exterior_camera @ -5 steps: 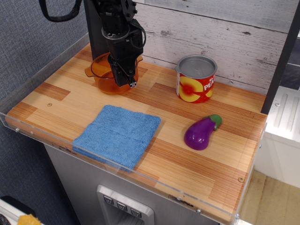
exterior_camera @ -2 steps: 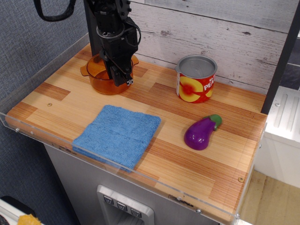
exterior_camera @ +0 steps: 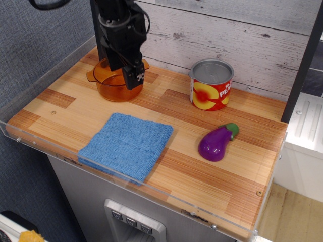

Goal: Pick up the crock pot and place it on the left of the can

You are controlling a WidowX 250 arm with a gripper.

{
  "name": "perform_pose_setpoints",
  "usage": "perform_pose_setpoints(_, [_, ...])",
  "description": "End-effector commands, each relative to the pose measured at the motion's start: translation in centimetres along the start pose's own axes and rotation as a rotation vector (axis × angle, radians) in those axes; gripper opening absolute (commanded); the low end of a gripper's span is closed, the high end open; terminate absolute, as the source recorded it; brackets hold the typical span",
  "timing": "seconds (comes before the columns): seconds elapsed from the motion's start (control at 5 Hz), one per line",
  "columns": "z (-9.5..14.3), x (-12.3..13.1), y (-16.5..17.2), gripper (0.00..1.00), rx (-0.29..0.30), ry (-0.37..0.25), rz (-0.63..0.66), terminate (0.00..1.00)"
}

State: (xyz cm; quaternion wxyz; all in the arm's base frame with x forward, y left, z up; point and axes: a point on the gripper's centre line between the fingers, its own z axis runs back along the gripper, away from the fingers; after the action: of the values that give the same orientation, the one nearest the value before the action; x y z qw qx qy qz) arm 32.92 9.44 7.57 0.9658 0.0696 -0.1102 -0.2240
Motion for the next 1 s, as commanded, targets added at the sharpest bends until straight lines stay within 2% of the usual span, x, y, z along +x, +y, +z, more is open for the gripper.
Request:
perform_pose_setpoints(0.0, [4.8,3.2,-3.1,1.0,-0.04,-0.076,0.237,0.0])
perform_pose_setpoints(0.2, [5.8,5.2,-5.2,1.0,-0.09,-0.107,0.264,0.0])
perform_pose_setpoints(0.4, [6.5,6.9,-6.4,1.0,-0.089,-0.148,0.287,0.0])
perform_pose_setpoints(0.6, [6.3,8.9,-6.3,1.0,-0.024,-0.153,0.322,0.0])
perform_pose_setpoints(0.8, [5.7,10.8,-6.6,1.0,-0.046,-0.175,0.309,0.0])
